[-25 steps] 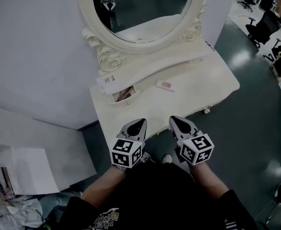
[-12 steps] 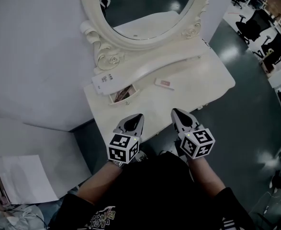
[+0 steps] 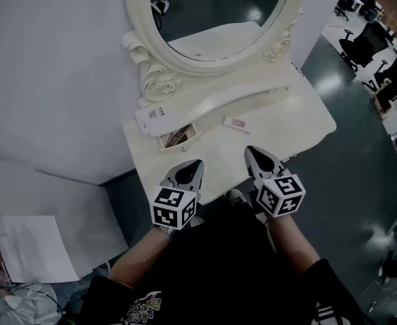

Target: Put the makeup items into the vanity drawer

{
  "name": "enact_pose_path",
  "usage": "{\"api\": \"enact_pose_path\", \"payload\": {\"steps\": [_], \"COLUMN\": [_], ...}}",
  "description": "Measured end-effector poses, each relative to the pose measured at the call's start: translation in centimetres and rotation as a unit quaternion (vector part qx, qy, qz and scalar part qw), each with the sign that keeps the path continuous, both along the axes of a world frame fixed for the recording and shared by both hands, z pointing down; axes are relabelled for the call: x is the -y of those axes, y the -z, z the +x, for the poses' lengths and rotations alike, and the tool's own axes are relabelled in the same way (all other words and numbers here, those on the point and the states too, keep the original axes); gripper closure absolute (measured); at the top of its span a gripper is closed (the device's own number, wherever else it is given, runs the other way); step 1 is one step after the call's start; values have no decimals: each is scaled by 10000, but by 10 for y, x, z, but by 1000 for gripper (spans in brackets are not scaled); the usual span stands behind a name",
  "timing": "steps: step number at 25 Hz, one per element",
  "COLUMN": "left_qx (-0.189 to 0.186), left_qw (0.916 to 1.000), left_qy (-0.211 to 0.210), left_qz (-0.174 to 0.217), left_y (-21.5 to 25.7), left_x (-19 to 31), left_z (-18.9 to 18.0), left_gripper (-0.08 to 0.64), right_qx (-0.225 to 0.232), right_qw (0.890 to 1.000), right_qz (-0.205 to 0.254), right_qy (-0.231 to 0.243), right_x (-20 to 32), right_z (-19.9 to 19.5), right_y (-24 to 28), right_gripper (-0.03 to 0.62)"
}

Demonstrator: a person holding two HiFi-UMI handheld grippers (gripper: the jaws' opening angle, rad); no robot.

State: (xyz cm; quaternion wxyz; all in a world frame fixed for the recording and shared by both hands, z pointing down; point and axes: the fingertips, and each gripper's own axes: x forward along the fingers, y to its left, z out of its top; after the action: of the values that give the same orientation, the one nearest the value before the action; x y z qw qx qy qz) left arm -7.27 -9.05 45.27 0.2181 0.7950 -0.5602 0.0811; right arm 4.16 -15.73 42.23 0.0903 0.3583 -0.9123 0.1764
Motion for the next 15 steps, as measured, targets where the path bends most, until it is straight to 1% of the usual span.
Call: {"api": "enact_pose_path", "payload": {"steps": [4,10,15], "left_qx": [-100,-135,-190], "left_qw": [9998,9990,9978], "left_qy": [148,428,613], "left_qz": [-22,-38,-190], "left_y": [0,-3,-13], "left_x": [11,34,51], "left_z": [7,19,32], "left_gripper": [552,552,552], "right_qx": [-89,-236,-328], "right_qw": [9998,9984,9962], "right_qz": [-28,-110,-232], "right_qy": [160,496,774], "right_x": [20,53,79], "right_z": [6,14,19], "right_y": [-4,-15,-28], "right_gripper": [563,563,563]}}
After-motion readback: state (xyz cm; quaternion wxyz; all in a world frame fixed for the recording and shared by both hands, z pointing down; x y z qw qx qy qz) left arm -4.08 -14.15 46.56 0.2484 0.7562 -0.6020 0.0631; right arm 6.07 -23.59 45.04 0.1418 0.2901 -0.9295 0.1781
